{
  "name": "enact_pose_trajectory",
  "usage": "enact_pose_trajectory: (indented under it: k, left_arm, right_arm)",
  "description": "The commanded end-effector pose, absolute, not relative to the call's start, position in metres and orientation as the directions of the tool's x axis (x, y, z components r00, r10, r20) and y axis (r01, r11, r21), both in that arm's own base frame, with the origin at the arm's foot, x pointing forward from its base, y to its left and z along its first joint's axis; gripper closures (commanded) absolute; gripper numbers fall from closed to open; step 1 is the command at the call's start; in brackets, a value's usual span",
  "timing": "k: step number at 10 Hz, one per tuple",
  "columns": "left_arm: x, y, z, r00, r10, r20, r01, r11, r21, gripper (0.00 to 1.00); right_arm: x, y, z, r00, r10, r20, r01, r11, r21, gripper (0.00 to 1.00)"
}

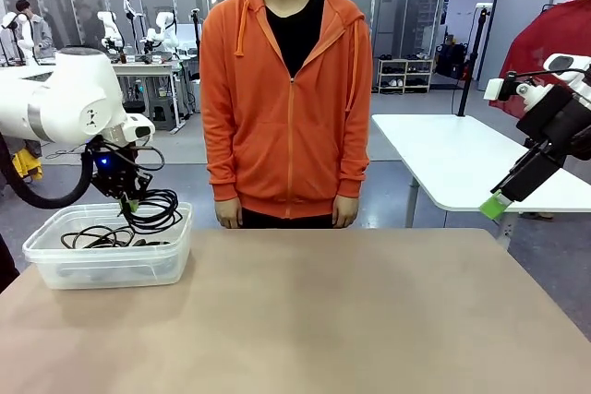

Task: Organize and store the cables.
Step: Place the USB Extension Cable into the Organizing box.

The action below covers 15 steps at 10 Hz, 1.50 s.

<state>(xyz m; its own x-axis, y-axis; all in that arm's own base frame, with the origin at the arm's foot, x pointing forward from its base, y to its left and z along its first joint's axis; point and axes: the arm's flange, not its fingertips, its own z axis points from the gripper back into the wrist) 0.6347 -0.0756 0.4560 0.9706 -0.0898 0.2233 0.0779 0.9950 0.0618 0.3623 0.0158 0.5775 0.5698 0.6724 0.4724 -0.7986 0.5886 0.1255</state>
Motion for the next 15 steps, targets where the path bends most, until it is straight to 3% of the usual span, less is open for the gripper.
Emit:
enact_pose_trajectory:
  k: [1, 7, 10, 12, 13, 14, 15]
  left_arm:
    - [0.652, -0.070, 0.447, 0.977, -0.088, 0.195, 0.090, 0.996, 0.003, 0.81]
    - [0.669, -0.069, 0.388, 0.994, -0.068, 0.089, 0.068, 0.998, -0.003, 0.81]
    - [0.664, -0.071, 0.384, 0.995, -0.064, 0.075, 0.064, 0.998, 0.014, 0.79]
    - [0.661, -0.074, 0.387, 0.994, -0.072, 0.081, 0.071, 0.997, 0.017, 0.63]
    - [0.659, -0.075, 0.390, 0.994, -0.077, 0.083, 0.075, 0.997, 0.018, 0.61]
    - [0.657, -0.076, 0.393, 0.994, -0.080, 0.081, 0.079, 0.997, 0.017, 0.46]
    - [0.653, -0.077, 0.397, 0.993, -0.082, 0.083, 0.081, 0.997, 0.020, 0.44]
  right_arm:
    - [0.364, 0.017, 0.580, 0.587, 0.657, 0.473, -0.784, 0.606, 0.132, 0.00]
    - [0.364, 0.017, 0.580, 0.587, 0.657, 0.473, -0.784, 0.606, 0.132, 0.00]
    - [0.364, 0.017, 0.580, 0.587, 0.657, 0.473, -0.784, 0.606, 0.132, 0.00]
    - [0.364, 0.017, 0.580, 0.587, 0.657, 0.473, -0.784, 0.606, 0.132, 0.00]
    - [0.364, 0.017, 0.580, 0.587, 0.657, 0.473, -0.784, 0.606, 0.132, 0.00]
    - [0.364, 0.017, 0.580, 0.587, 0.657, 0.473, -0.784, 0.606, 0.132, 0.00]
    - [0.364, 0.017, 0.580, 0.587, 0.657, 0.473, -0.784, 0.606, 0.132, 0.00]
